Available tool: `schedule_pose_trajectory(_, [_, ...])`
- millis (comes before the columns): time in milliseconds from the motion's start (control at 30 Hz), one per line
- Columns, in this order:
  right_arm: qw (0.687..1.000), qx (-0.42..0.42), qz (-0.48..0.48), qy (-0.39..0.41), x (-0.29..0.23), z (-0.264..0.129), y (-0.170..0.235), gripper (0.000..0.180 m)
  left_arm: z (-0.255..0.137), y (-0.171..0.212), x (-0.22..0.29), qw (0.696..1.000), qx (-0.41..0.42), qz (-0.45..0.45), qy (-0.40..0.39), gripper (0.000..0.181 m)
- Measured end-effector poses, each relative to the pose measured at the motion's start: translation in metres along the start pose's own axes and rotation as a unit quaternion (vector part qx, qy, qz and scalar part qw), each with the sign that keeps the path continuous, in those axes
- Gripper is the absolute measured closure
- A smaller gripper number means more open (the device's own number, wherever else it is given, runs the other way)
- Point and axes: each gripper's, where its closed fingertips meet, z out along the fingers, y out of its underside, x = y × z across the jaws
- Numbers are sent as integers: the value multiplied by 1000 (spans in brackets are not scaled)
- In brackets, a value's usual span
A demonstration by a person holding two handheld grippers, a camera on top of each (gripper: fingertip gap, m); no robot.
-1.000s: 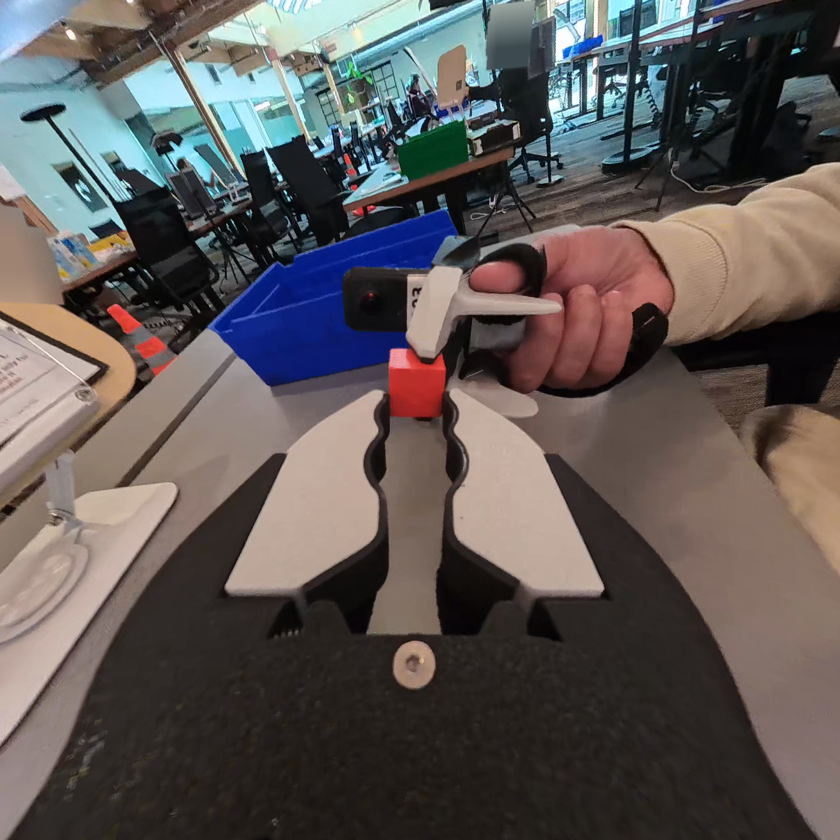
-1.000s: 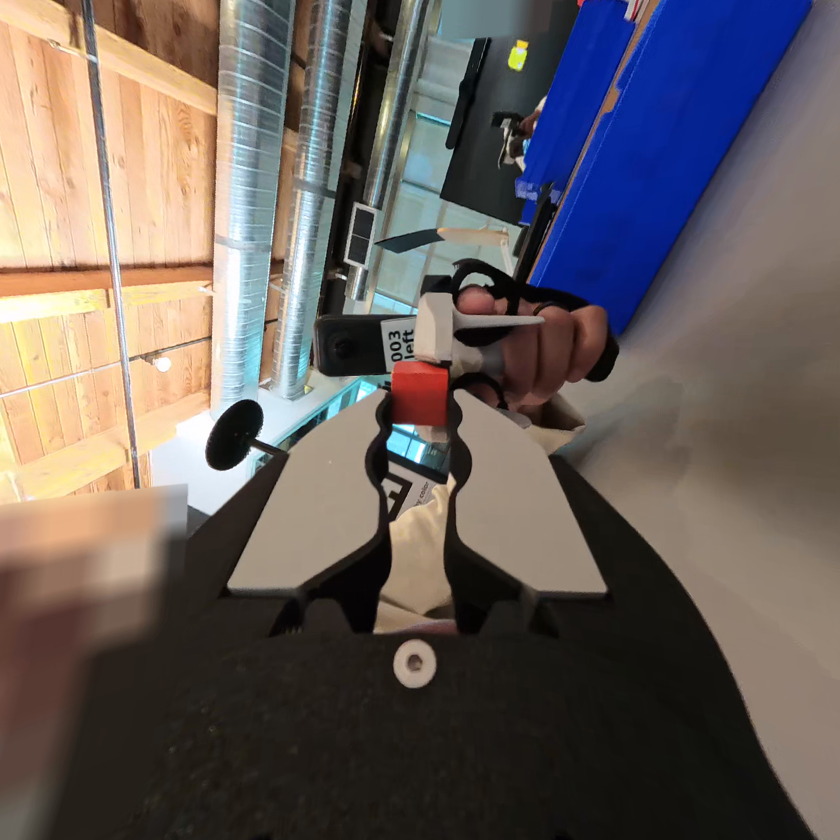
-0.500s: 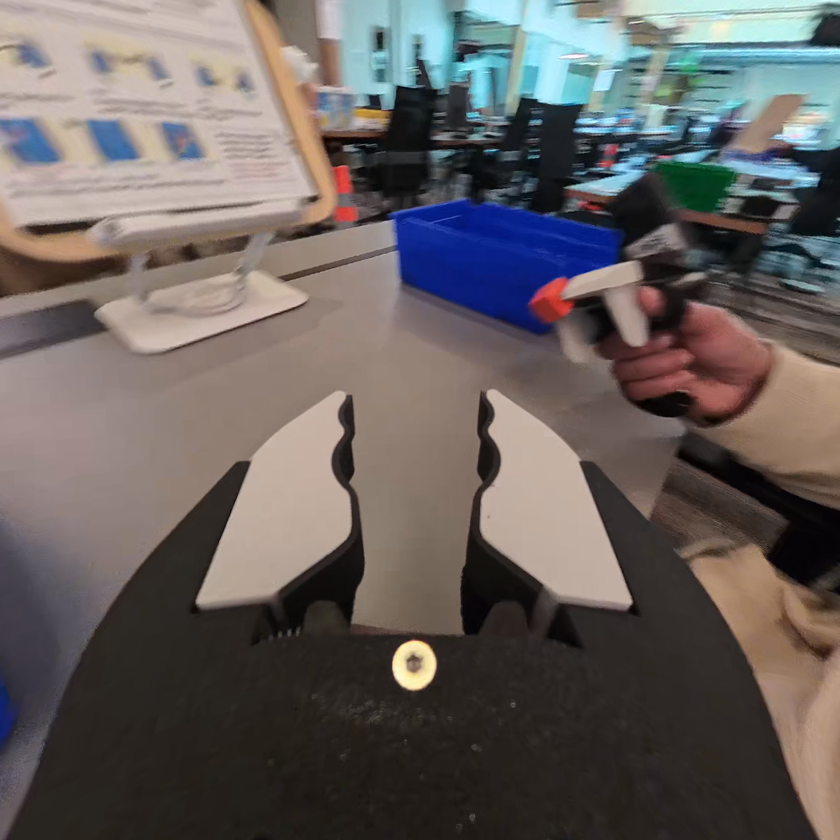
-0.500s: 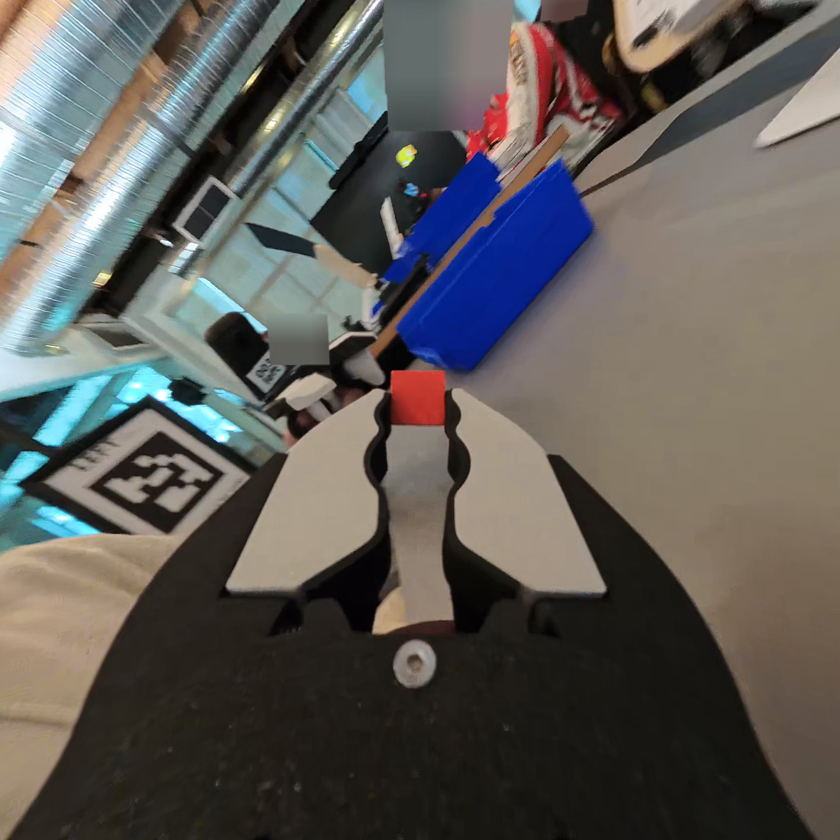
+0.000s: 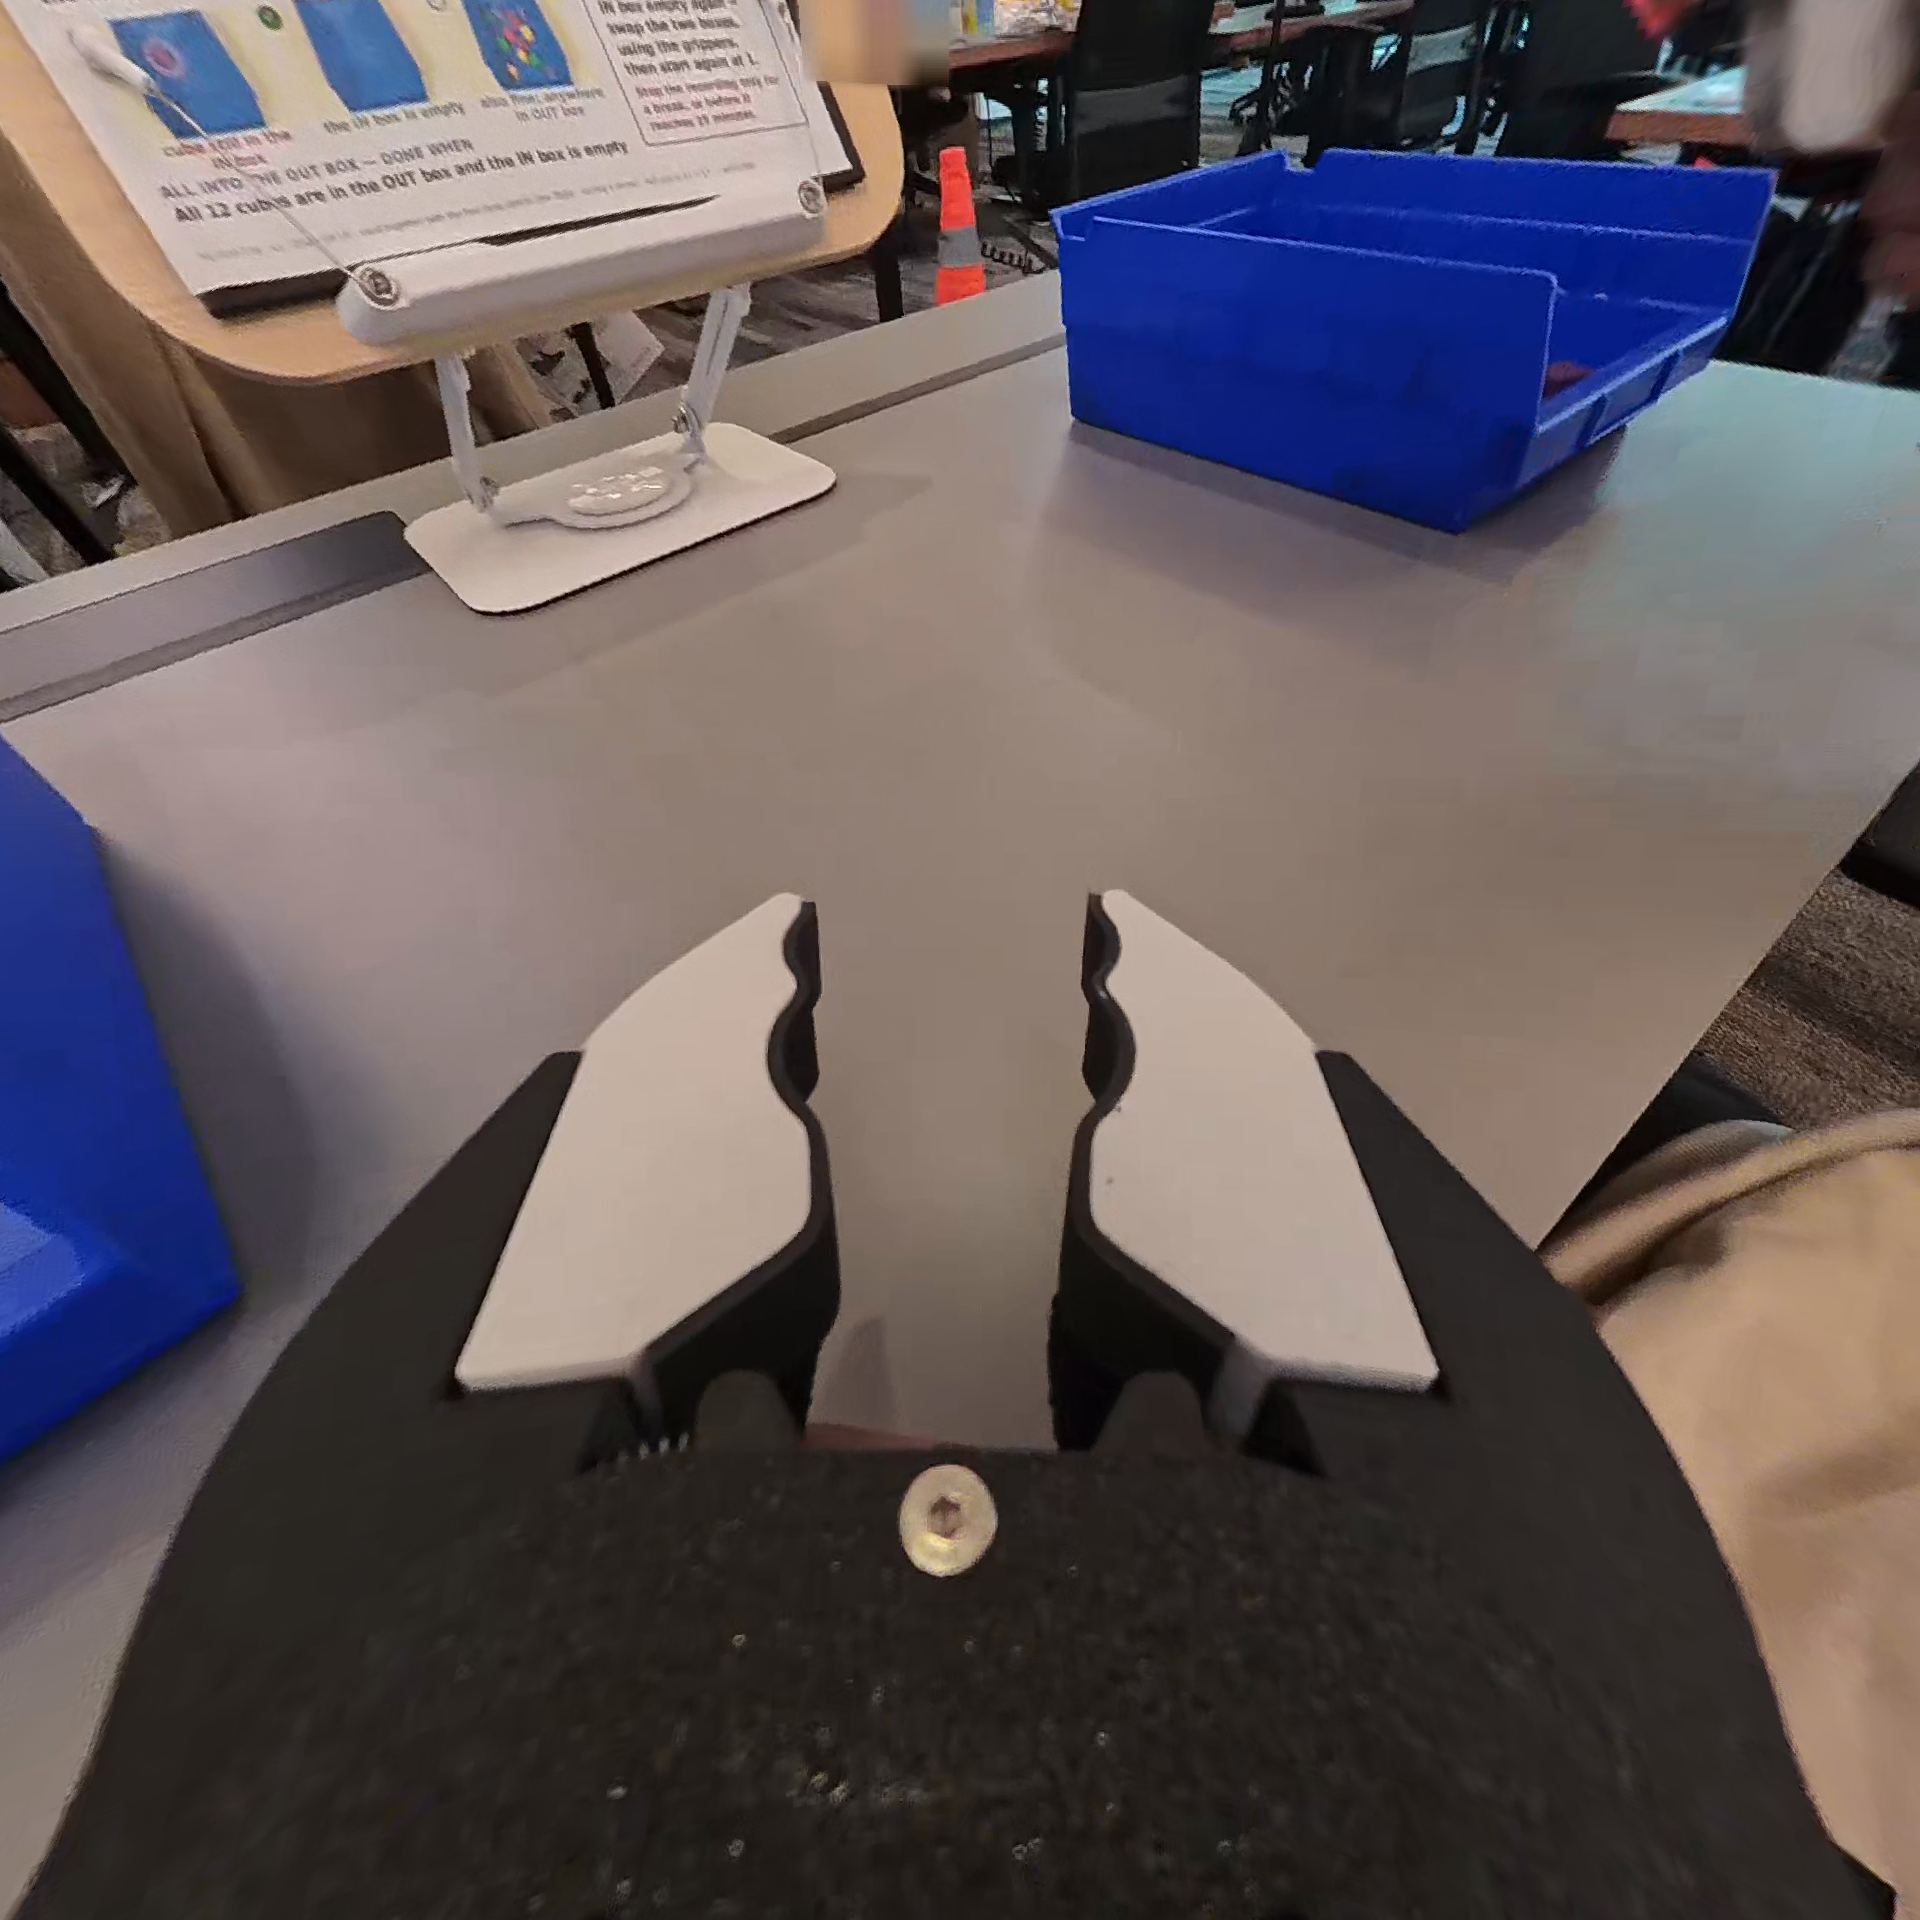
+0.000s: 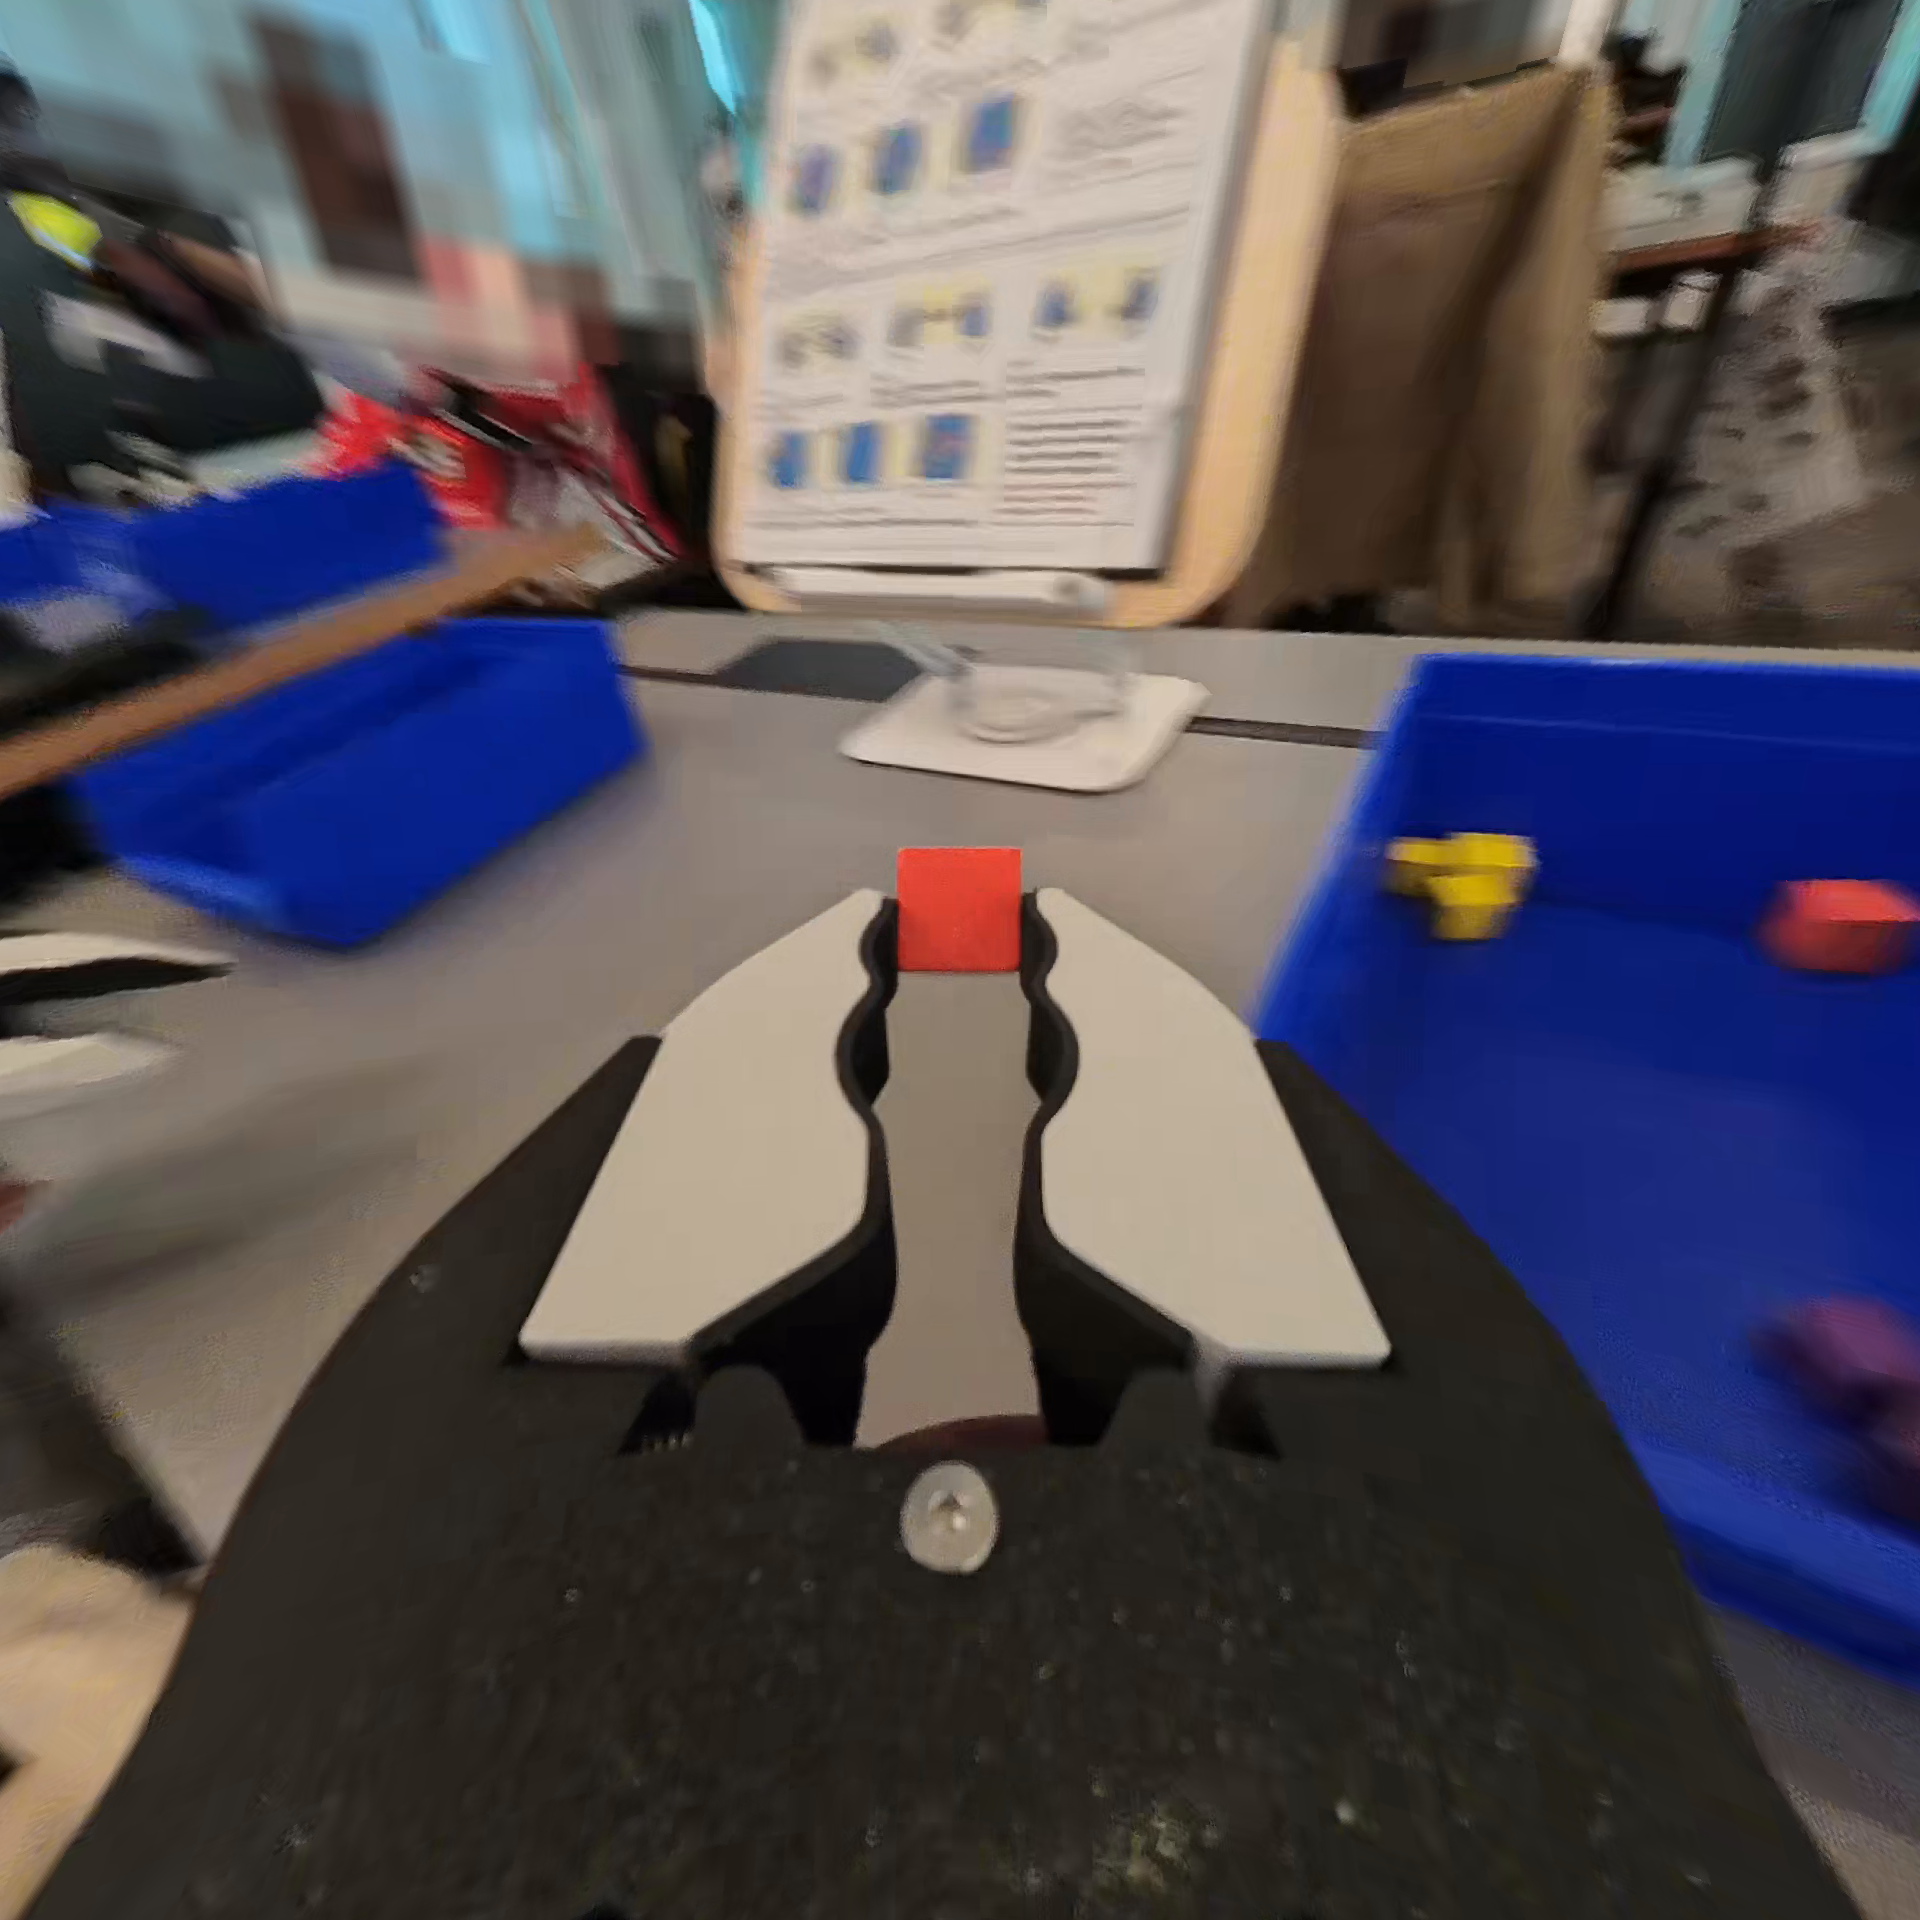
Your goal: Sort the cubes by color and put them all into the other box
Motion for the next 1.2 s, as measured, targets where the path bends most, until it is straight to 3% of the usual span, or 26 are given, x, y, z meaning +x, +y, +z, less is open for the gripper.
schedule_pose_trajectory(133, [966, -192, -66, 159, 143, 43, -4, 157, 3, 1, 3, 1000, -8, 0, 8, 133])
schedule_pose_trajectory(233, [913, -356, -48, 192, 222, 81, 35, 157, 2, 0, 7, 1000, -4, -8, 22, 133])
schedule_pose_trajectory(367, [839, -476, -81, 253, 286, 103, 72, 157, 0, -1, 3, 1000, -2, 0, 14, 133])
schedule_pose_trajectory(467, [807, -512, -80, 283, 311, 107, 87, 157, -3, -1, 1, 1000, -2, -9, 17, 133])
schedule_pose_trajectory(667, [794, -524, -82, 297, 324, 111, 101, 157, -8, -3, -1, 999, 8, -27, 30, 133])
schedule_pose_trajectory(767, [803, -509, -91, 297, 322, 112, 97, 150, -9, -7, 2, 999, 18, -25, 40, 132])
schedule_pose_trajectory(833, [816, -482, -110, 299, 314, 109, 78, 143, -9, -7, 3, 999, 19, -21, 37, 132])
schedule_pose_trajectory(900, [860, -400, -128, 288, 283, 107, 38, 142, -10, -8, 2, 999, 20, -17, 30, 132])
schedule_pose_trajectory(1033, [975, -148, -118, 118, 118, 82, -38, 152, -9, -6, 1, 999, 18, -13, 32, 131])
schedule_pose_trajectory(1100, [989, -111, -91, -36, 13, 60, -20, 152, -7, -4, 3, 999, 16, -15, 37, 131])
schedule_pose_trajectory(1200, [974, -103, -1, -201, -106, 31, 36, 146, -3, -2, 4, 999, 7, -20, 38, 131])
